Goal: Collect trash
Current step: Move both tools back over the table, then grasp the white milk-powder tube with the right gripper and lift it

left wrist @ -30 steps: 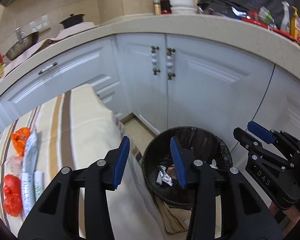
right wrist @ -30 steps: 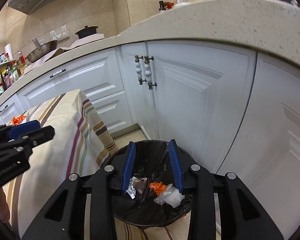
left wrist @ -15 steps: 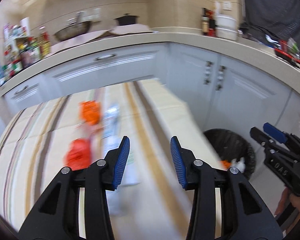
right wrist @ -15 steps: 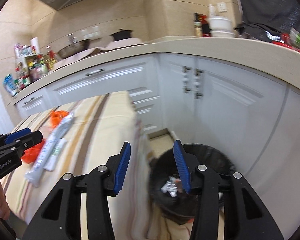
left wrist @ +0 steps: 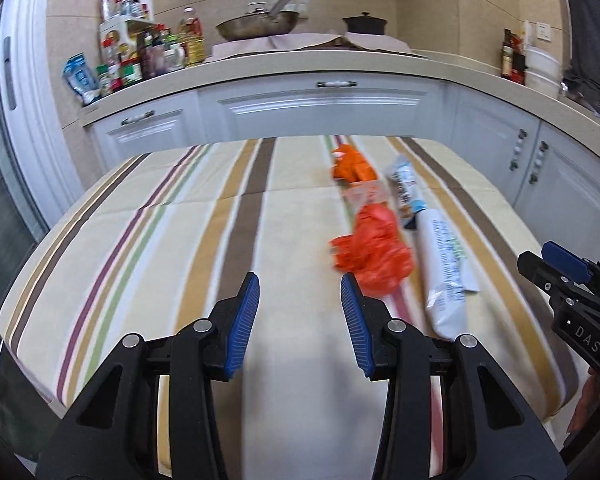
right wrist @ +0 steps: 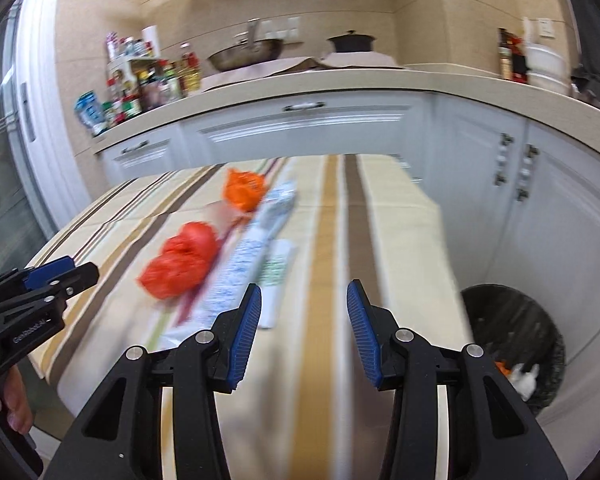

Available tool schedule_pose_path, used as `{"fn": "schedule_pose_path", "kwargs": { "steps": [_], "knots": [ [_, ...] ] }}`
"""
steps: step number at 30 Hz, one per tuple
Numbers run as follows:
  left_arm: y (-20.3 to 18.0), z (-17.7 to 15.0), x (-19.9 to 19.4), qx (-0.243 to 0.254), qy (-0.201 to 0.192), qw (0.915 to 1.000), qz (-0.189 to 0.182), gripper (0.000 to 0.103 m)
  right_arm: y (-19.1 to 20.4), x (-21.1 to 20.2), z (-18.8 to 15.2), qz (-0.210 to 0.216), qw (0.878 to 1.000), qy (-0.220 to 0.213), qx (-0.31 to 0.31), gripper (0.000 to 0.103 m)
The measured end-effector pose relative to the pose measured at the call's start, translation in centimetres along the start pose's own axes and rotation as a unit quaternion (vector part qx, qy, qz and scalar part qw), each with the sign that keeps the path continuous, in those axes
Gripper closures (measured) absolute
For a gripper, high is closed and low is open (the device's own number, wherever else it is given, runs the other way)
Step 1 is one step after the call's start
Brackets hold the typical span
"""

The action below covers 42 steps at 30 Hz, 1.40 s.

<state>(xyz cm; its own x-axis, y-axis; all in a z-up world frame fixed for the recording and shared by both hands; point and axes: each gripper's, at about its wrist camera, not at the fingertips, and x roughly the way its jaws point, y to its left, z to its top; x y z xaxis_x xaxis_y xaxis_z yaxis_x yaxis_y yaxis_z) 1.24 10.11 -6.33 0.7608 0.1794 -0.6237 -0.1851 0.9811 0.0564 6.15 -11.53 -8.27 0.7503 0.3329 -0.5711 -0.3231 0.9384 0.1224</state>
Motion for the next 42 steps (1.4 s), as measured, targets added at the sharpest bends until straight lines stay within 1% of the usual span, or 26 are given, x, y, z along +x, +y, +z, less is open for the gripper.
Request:
{"fn": "schedule_pose_path", "kwargs": {
  "steps": [4,6,8,14,20,24,30,34,35,36,38,42],
  "knots": [
    [2.4,-0.7,0.4,-0.016,0.006,0.9998,0.009,0.062,3.0,1.0,-0.4,0.017,1.000,0.014,-0.019,0.058],
    [3.5,-1.0,0.5,-0.024,0.009,0.9996,0.013,0.062,4.3,1.6,-0.6,0.022,0.999,0.020,-0.030,0.054],
    [4.3,-1.2,0.7,-0.028,0.011,0.9994,0.016,0.061,5.3,2.2,-0.8,0.025,0.999,0.027,-0.036,0.053],
    [5.9,-1.7,1.3,-0.036,0.018,0.9990,0.017,0.061,6.3,3.6,-1.4,0.020,0.998,0.051,-0.041,0.053],
    [5.8,-2.0,1.8,-0.040,0.024,0.9989,0.009,0.061,6.3,4.3,-2.0,0.020,0.997,0.069,-0.036,0.053],
    [5.2,-2.0,2.0,-0.036,0.025,0.9990,0.005,0.061,6.0,4.2,-2.2,0.023,0.997,0.065,-0.029,0.060],
    [4.2,-2.0,2.4,-0.028,0.029,0.9992,-0.001,0.061,5.6,4.1,-1.9,0.027,0.998,0.059,-0.021,0.060],
    [3.5,-2.0,2.5,-0.025,0.032,0.9992,-0.004,0.061,5.5,4.4,-1.8,0.035,0.997,0.065,-0.015,0.060],
    [3.4,-2.0,2.5,-0.024,0.032,0.9992,-0.005,0.060,5.5,4.4,-1.7,0.035,0.997,0.065,-0.016,0.060],
    [3.2,-2.1,2.5,-0.022,0.032,0.9992,-0.006,0.061,5.6,4.4,-1.7,0.036,0.997,0.065,-0.019,0.058],
    [3.1,-2.1,2.5,-0.021,0.032,0.9992,-0.006,0.060,5.7,4.2,-1.7,0.037,0.997,0.061,-0.021,0.051],
    [3.0,-2.2,2.6,-0.023,0.035,0.9991,-0.007,0.060,5.9,4.3,-1.3,0.038,0.997,0.058,-0.022,0.050]
  ]
}}
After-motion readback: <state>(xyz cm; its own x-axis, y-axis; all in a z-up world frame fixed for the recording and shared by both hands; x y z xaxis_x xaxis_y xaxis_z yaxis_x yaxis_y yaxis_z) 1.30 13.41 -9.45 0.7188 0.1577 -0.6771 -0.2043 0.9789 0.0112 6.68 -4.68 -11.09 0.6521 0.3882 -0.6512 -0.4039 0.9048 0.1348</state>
